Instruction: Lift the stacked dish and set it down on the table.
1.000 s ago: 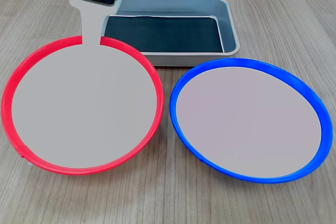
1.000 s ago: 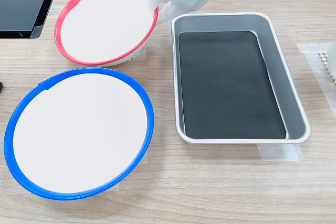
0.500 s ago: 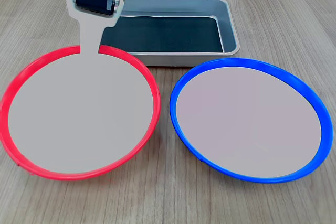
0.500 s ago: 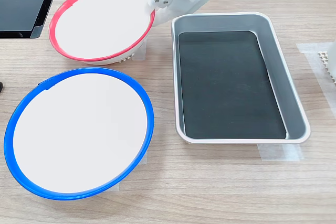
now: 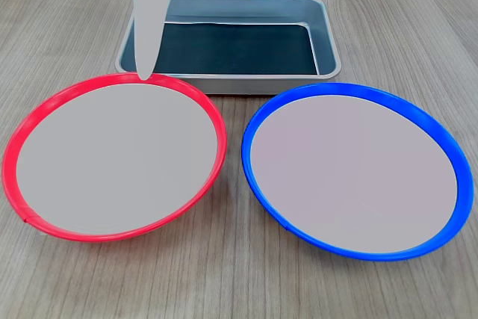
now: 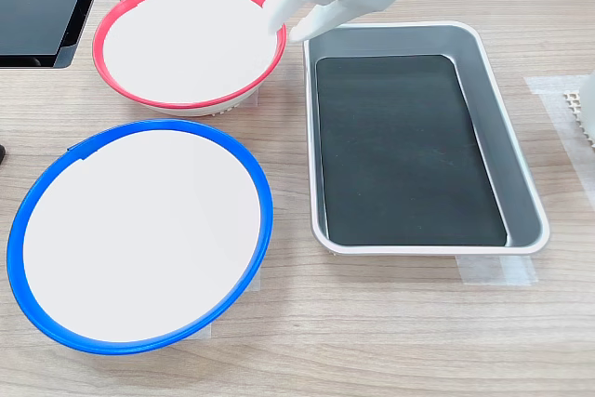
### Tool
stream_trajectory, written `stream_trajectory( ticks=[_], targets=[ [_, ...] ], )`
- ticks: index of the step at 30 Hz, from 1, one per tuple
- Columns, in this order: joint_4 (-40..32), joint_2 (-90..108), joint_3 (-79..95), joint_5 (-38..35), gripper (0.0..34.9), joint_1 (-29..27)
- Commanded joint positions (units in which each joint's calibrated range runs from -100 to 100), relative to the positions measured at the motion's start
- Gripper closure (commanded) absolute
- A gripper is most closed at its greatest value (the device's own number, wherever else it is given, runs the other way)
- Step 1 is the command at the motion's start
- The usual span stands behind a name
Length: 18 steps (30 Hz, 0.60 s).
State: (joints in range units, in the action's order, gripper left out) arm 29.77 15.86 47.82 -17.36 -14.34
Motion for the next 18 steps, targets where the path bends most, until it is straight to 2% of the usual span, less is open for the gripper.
stream_trajectory(
  ticks=[1, 3, 4, 5, 7, 9, 15, 18],
  targets=[
    [7.99, 10.28, 0.56, 0.63, 26.2, 2.24],
    [11.46, 13.87, 0.93, 1.03, 27.5, 3.47],
    [13.93, 17.28, 1.38, 1.71, 32.0, 4.88],
    [14.84, 18.81, 1.65, 2.05, 34.7, 5.44],
    [15.67, 23.93, 3.57, 4.20, 34.8, 7.32],
    [13.11, 29.73, 7.75, 6.98, 34.8, 8.74],
    [-2.41, 52.93, 32.33, 13.53, 34.8, 11.94],
    [-3.98, 65.21, 42.80, 15.63, 34.9, 12.41]
  ],
)
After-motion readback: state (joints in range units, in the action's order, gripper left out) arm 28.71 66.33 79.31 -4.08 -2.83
